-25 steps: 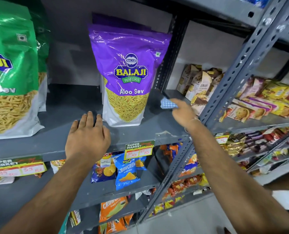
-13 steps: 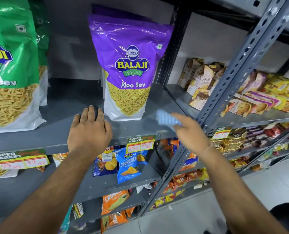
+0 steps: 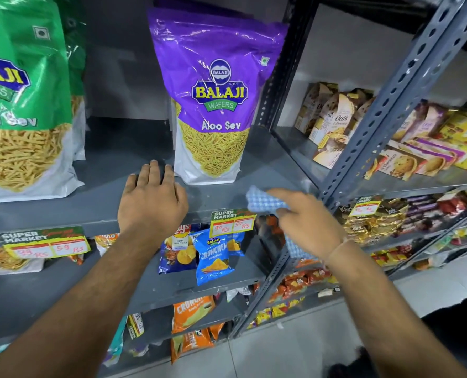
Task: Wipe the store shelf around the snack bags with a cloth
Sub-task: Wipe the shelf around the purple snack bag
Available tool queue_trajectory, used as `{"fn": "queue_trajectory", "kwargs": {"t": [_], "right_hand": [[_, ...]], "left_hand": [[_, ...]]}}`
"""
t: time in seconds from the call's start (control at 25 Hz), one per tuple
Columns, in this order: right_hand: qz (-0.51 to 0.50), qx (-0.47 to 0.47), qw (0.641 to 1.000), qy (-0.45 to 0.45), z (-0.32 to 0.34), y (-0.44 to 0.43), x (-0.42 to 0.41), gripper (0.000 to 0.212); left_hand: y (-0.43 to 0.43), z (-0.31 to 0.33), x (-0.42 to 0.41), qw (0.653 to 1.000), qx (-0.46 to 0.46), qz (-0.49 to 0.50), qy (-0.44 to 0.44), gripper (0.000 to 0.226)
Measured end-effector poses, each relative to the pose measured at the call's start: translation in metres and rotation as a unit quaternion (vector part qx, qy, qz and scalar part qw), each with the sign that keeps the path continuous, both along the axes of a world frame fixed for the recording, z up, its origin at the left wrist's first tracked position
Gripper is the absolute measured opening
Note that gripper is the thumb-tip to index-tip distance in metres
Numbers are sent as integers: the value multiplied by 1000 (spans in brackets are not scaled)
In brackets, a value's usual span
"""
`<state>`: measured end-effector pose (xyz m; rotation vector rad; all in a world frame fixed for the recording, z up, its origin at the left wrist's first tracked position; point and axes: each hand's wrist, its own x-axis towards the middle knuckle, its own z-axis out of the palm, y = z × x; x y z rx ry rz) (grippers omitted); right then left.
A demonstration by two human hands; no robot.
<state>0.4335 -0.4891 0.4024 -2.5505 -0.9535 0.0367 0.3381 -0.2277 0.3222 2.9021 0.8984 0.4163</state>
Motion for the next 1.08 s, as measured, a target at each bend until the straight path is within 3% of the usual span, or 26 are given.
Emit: {"fn": "queue_trajectory", "kwargs": {"t": [0.16, 0.28, 0.48, 0.6, 0.72, 0.92, 1.08], "right_hand": [[-90, 67, 993, -38, 18, 14, 61, 52], [-70, 47, 996, -16, -1, 45, 65, 64], [-22, 41, 999, -24, -27, 31, 4, 58], [-20, 134, 990, 49, -9, 6, -3, 44], [-90, 235, 968, 13, 4, 10, 32, 45], [-102, 84, 991, -11, -17, 48, 33, 57], [-95, 64, 992, -43, -35, 48, 3, 58]], "left_hand": [[1, -1, 1, 1000, -5, 5, 7, 66], [0, 1, 0, 1000, -2, 5, 4, 69], [-1, 1, 0, 1000, -10, 5, -4, 77], [0, -1, 1, 1000, -10, 6, -3, 70], [-1, 1, 0, 1000, -15, 7, 7, 65], [-3, 5, -2, 1000, -18, 4, 9, 65], [-5, 9, -3, 1000, -23, 6, 13, 70]]}}
